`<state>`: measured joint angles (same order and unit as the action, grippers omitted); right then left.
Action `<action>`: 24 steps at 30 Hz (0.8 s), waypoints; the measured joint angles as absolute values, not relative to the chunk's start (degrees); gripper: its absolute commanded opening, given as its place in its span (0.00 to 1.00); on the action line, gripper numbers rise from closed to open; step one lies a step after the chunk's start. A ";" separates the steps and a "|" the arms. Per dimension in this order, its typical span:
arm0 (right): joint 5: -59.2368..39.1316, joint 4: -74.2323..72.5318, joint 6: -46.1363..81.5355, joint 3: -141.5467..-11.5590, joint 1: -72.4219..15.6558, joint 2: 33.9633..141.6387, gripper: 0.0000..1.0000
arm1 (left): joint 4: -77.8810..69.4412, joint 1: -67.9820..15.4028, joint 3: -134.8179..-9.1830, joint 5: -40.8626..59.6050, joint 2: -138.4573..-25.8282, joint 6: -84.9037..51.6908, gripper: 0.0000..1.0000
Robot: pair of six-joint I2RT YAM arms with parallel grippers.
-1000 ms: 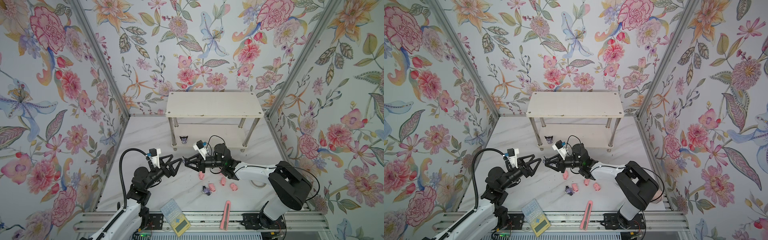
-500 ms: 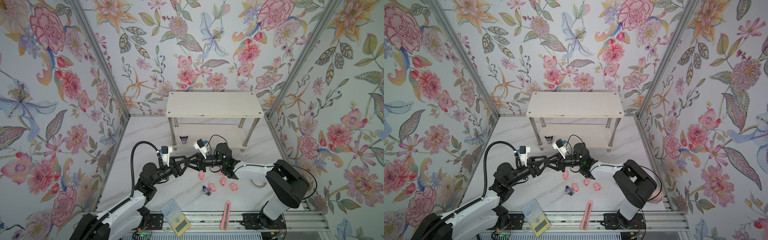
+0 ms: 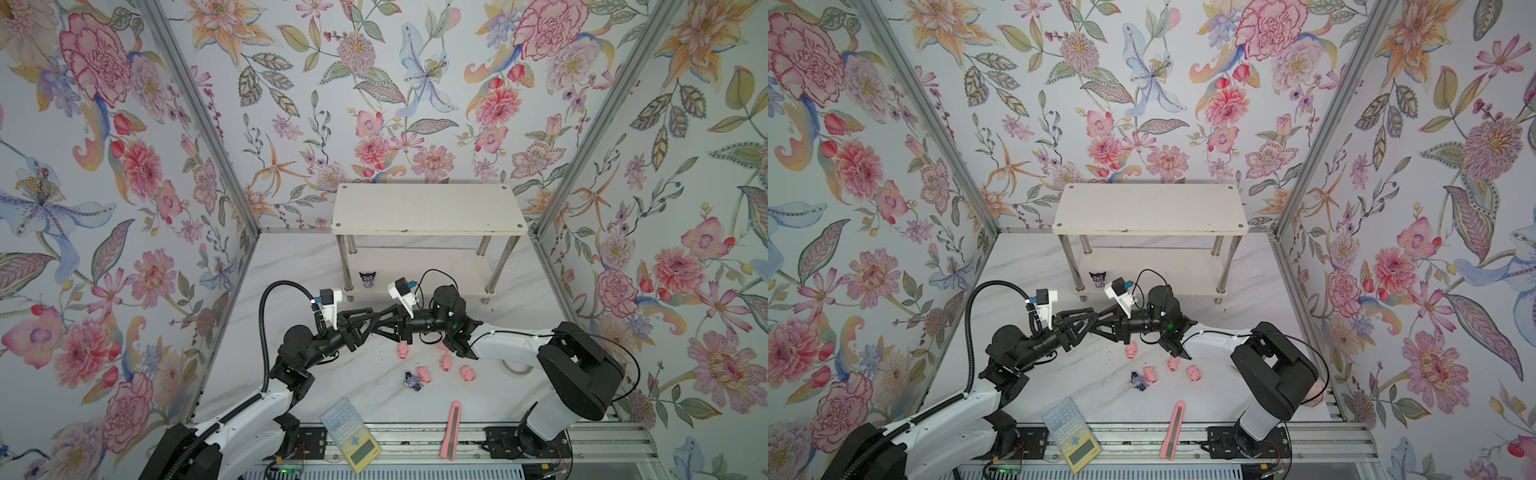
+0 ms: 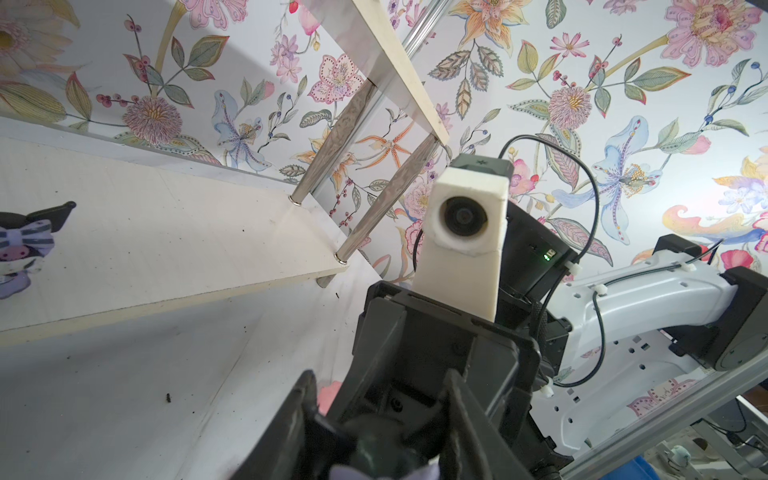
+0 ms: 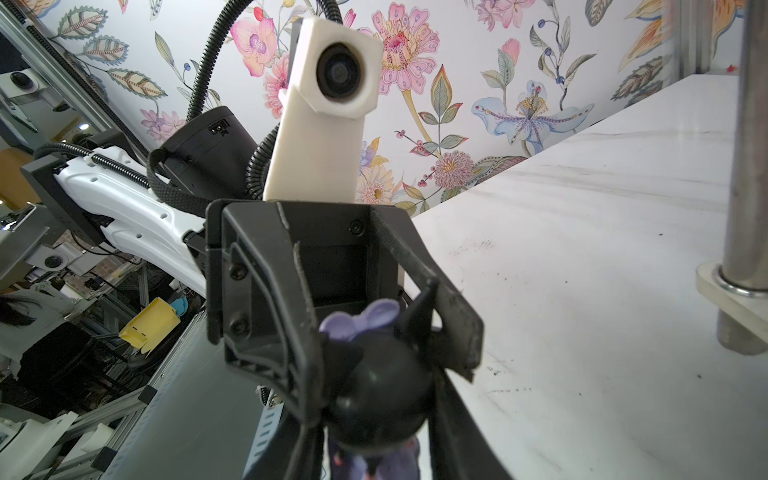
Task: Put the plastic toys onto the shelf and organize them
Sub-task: 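Close the left gripper on the Kuromi while the right gripper opens and pulls away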
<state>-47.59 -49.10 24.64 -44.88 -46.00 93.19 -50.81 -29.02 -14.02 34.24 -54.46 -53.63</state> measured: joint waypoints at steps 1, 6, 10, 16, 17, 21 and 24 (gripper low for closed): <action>-47.62 -49.01 24.56 -44.88 -46.00 93.19 0.08 | -50.78 -29.02 -14.02 34.26 -54.46 -53.63 0.33; -47.51 -47.03 23.53 -44.93 -46.15 92.88 0.27 | -49.60 -29.10 -14.04 34.28 -54.33 -53.17 0.25; -46.83 -45.58 22.94 -44.93 -46.28 92.88 0.53 | -47.09 -29.28 -14.28 33.65 -53.49 -52.05 0.19; -44.77 -43.77 22.76 -44.95 -46.30 92.99 0.60 | -45.15 -29.28 -15.22 30.41 -52.16 -49.25 0.08; -44.42 -43.53 22.79 -44.95 -46.30 93.01 0.62 | -44.82 -29.28 -15.27 29.89 -52.16 -48.84 0.08; -42.89 -41.54 22.33 -45.01 -46.30 93.21 0.67 | -42.65 -29.30 -15.31 27.83 -52.16 -47.27 0.07; -41.25 -39.35 21.10 -44.99 -46.26 93.12 0.68 | -41.10 -29.39 -15.31 25.15 -52.16 -46.04 0.07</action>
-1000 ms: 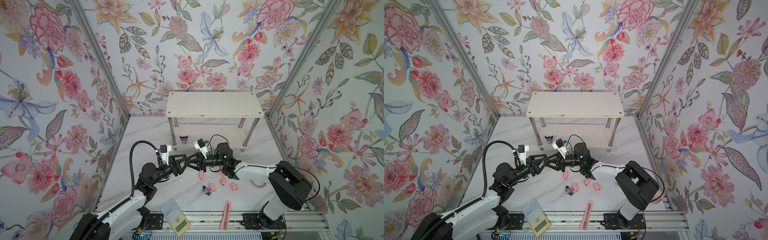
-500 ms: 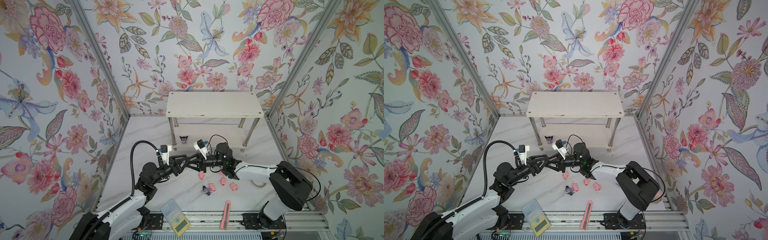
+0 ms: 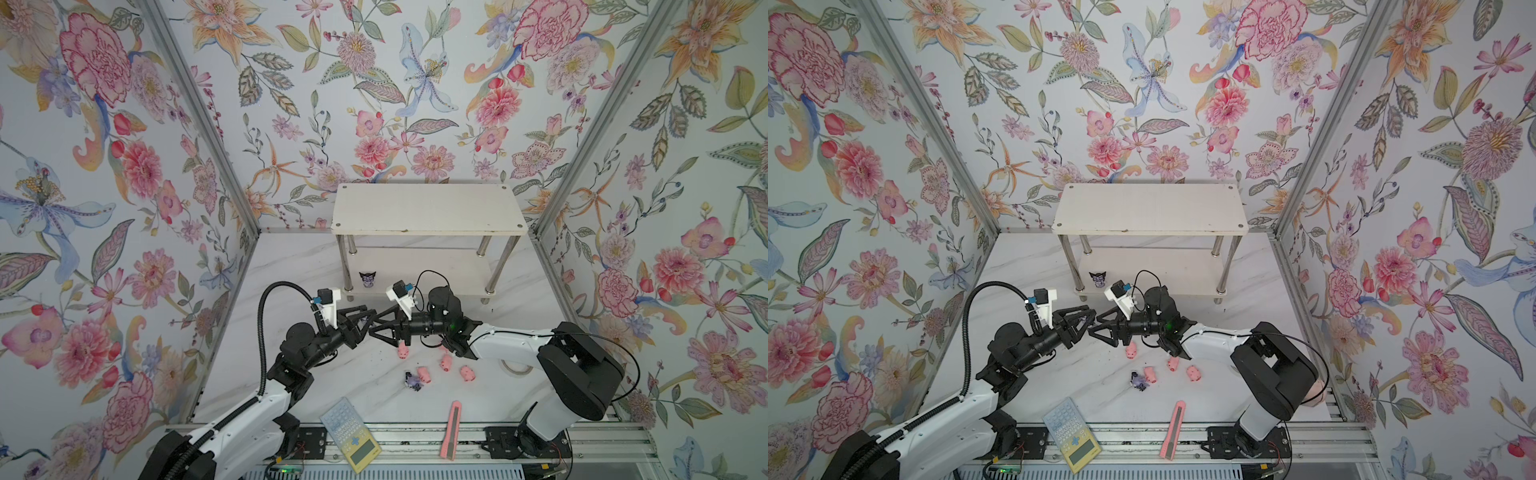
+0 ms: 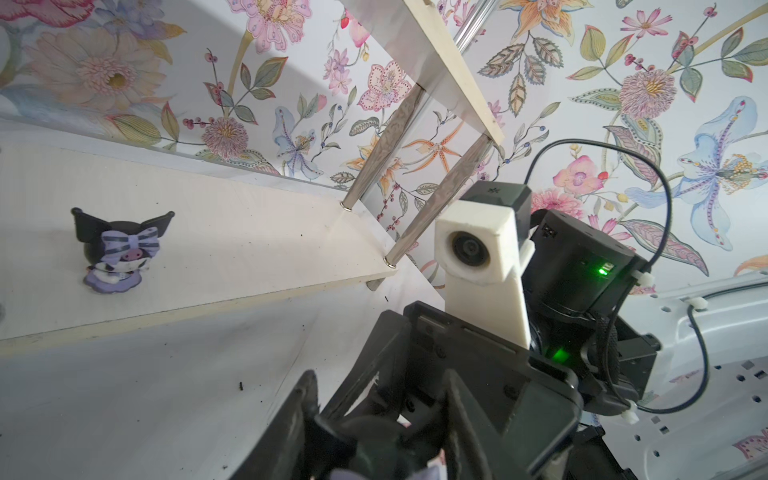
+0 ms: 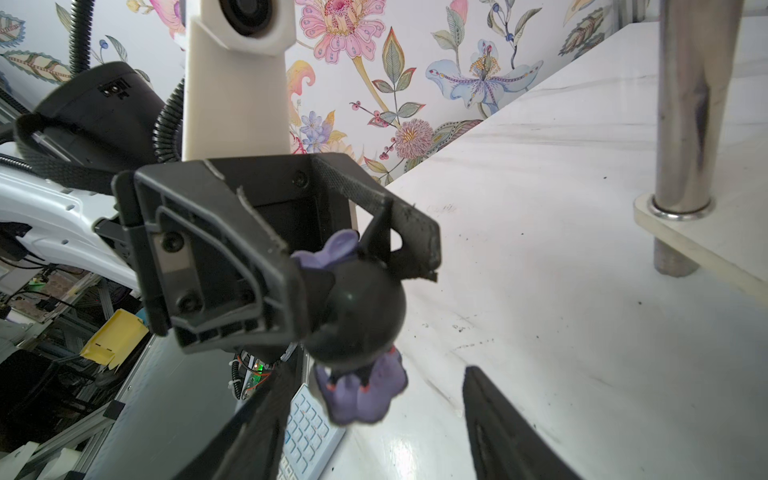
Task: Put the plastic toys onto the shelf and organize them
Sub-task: 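Close the left gripper on the Kuromi while the right gripper opens and pulls away, then carry the Kuromi under the shelf's upper tier with the left gripper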
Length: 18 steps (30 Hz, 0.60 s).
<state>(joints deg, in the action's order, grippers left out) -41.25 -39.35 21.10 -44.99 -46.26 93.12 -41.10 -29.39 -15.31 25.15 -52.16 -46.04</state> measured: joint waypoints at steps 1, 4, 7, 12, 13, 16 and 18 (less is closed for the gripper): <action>-40.84 -38.61 20.71 -44.91 -46.15 92.95 0.68 | -40.77 -29.45 -15.31 24.38 -52.16 -45.71 0.07; -38.04 -36.16 19.29 -42.78 -45.30 89.89 0.68 | -39.75 -30.61 -15.38 20.67 -52.34 -44.36 0.07; -34.04 -33.43 17.82 -38.39 -43.11 82.70 0.68 | -38.79 -32.91 -16.91 16.62 -54.06 -42.85 0.06; -25.28 -27.46 14.13 -33.30 -39.70 68.93 0.70 | -39.83 -39.38 -21.80 8.08 -61.08 -38.98 0.04; -24.03 -26.59 13.58 -32.56 -39.31 66.70 0.71 | -40.69 -40.32 -22.37 6.57 -62.59 -38.33 0.04; -20.75 -24.14 11.94 -29.95 -37.87 60.14 0.72 | -45.47 -42.52 -23.42 1.41 -69.21 -36.49 0.04; -19.22 -22.55 11.11 -28.47 -36.23 56.58 0.73 | -48.80 -43.07 -23.92 -1.61 -74.30 -35.40 0.04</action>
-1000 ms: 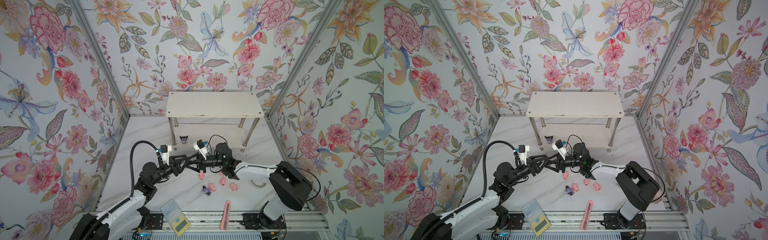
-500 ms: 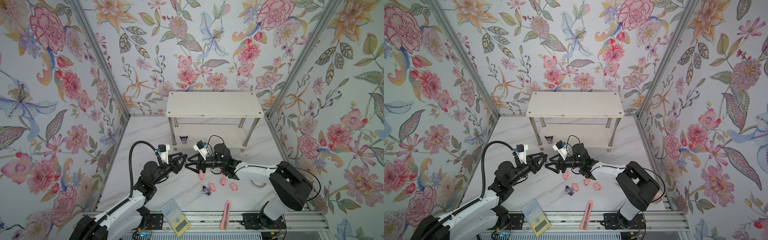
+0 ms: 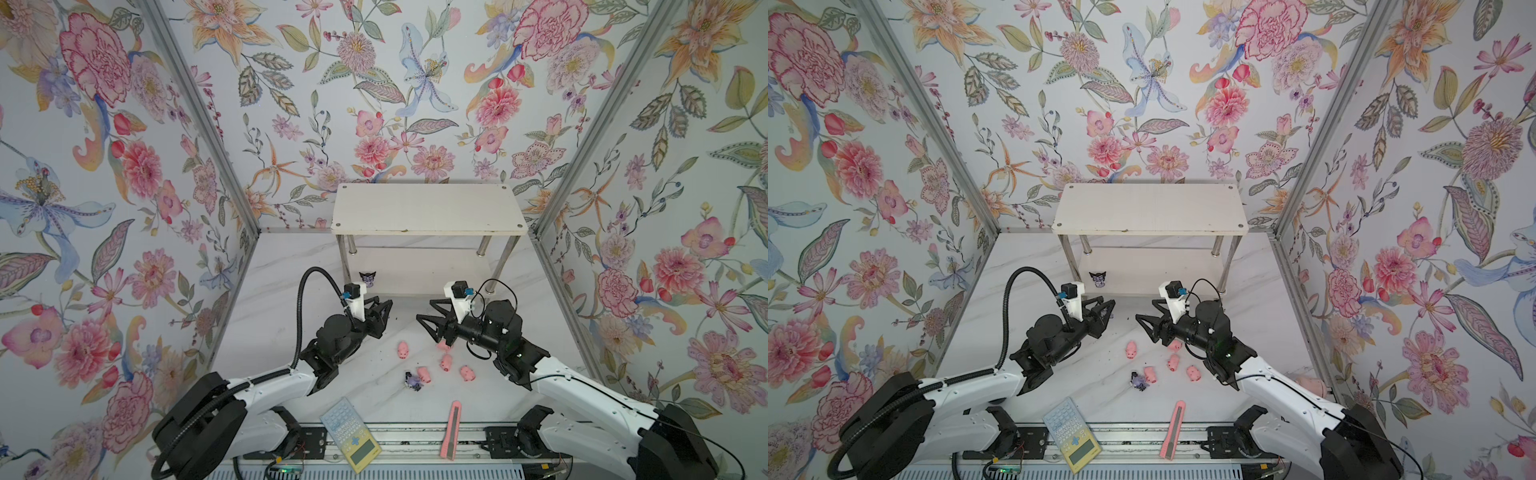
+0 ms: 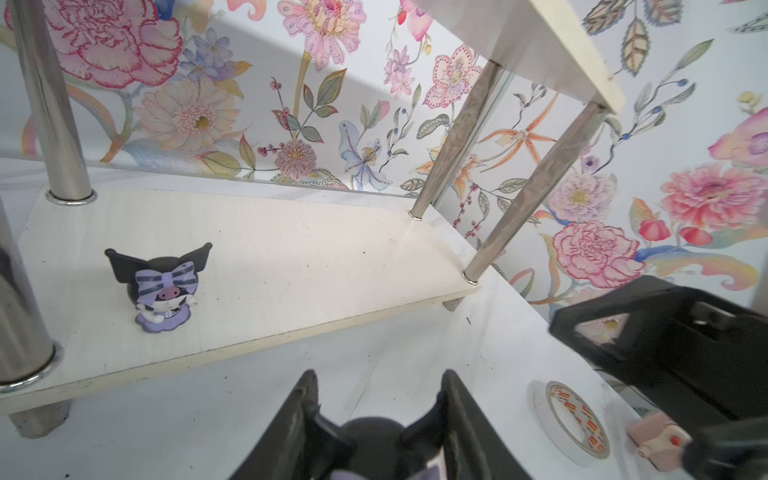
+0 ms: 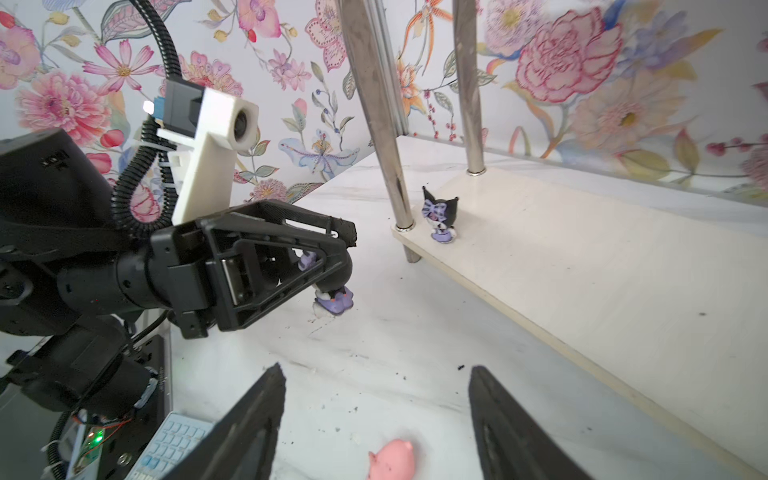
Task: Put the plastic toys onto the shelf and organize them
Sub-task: 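Carry the Kuromi under the shelf's upper tier with the left gripper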
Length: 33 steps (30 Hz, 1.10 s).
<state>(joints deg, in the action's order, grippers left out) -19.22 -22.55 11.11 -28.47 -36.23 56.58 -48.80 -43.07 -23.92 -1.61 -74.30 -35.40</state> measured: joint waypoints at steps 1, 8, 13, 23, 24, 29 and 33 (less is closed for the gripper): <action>-18.76 -22.00 10.85 -27.99 -35.62 55.46 0.73 | -49.82 -43.16 -24.49 -2.76 -76.62 -34.85 0.04; -17.30 -17.93 9.15 -25.67 -32.62 51.24 0.74 | -56.07 -44.88 -34.98 -8.25 -92.31 -30.22 0.03; -17.56 -17.54 8.54 -23.49 -31.27 51.27 0.75 | -58.15 -45.36 -41.06 -10.22 -98.72 -27.24 0.04; -20.01 -18.15 8.32 -22.00 -27.49 50.52 0.75 | -58.28 -45.41 -51.55 -11.64 -111.22 -24.80 0.04; -20.14 -18.20 8.34 -21.69 -27.24 50.13 0.75 | -58.22 -45.41 -52.56 -11.79 -112.22 -24.73 0.04; -20.58 -18.22 8.36 -21.34 -26.41 49.04 0.76 | -58.22 -45.41 -56.99 -12.45 -115.79 -24.64 0.04; -20.62 -18.24 8.40 -21.23 -26.00 48.69 0.76 | -58.41 -45.41 -58.72 -13.13 -117.67 -24.69 0.05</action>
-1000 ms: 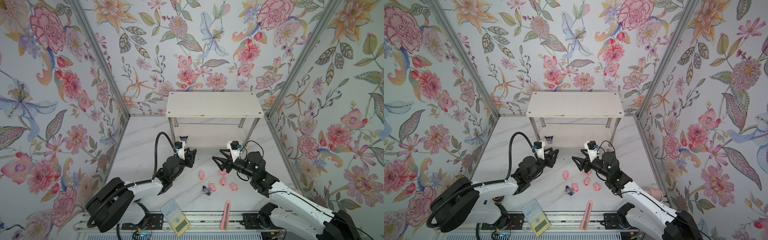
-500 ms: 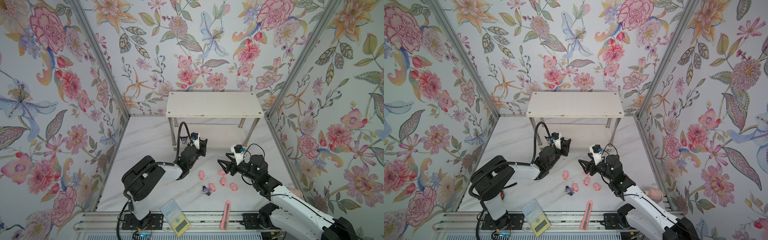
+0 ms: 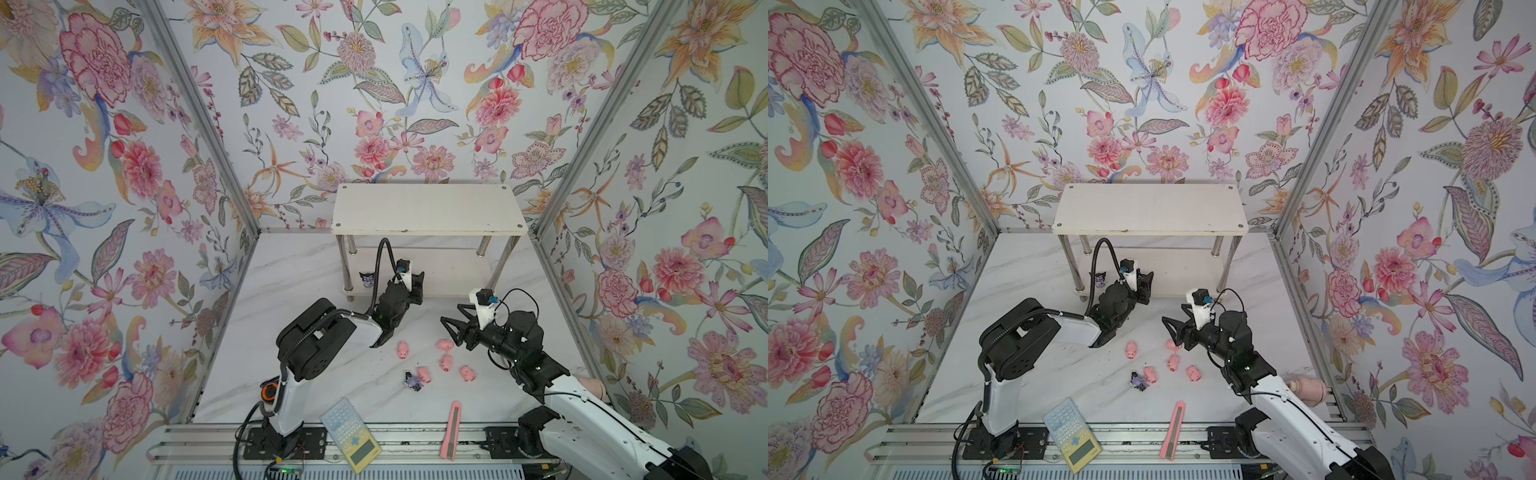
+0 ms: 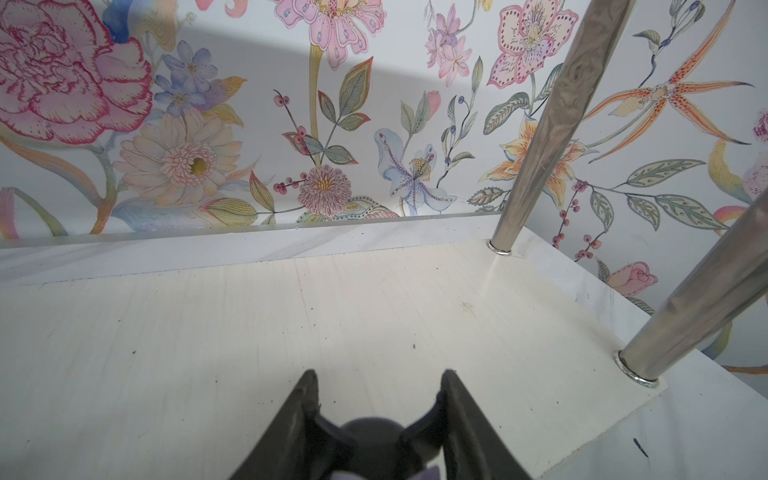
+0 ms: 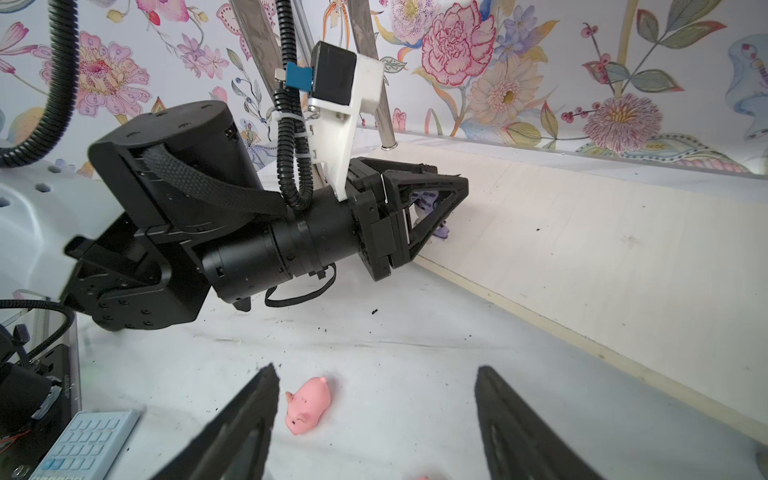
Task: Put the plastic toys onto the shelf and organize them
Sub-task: 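Carry the Kuromi under the shelf's upper tier with the left gripper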
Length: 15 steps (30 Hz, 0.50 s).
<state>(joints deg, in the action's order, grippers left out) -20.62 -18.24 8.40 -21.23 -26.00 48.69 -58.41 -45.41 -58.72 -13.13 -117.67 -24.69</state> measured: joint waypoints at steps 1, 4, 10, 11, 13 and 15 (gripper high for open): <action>-20.69 -18.26 8.49 -21.19 -25.89 48.69 0.76 | -58.39 -45.41 -59.09 -13.41 -118.10 -24.75 0.05; -20.88 -18.59 8.78 -20.91 -25.71 48.73 0.76 | -58.74 -45.41 -60.64 -14.09 -119.90 -24.88 0.05; -21.65 -18.94 8.99 -20.86 -25.61 49.04 0.77 | -59.57 -45.41 -62.81 -15.42 -123.09 -26.70 0.06; -21.71 -19.03 8.99 -20.86 -25.50 49.08 0.77 | -60.14 -45.41 -62.92 -15.66 -123.48 -27.24 0.07; -21.69 -19.14 9.02 -20.86 -25.32 49.12 0.77 | -61.47 -45.41 -62.92 -16.08 -124.14 -28.18 0.07; -21.71 -19.16 9.02 -20.82 -25.08 49.15 0.77 | -62.74 -45.41 -62.92 -16.91 -124.75 -29.17 0.07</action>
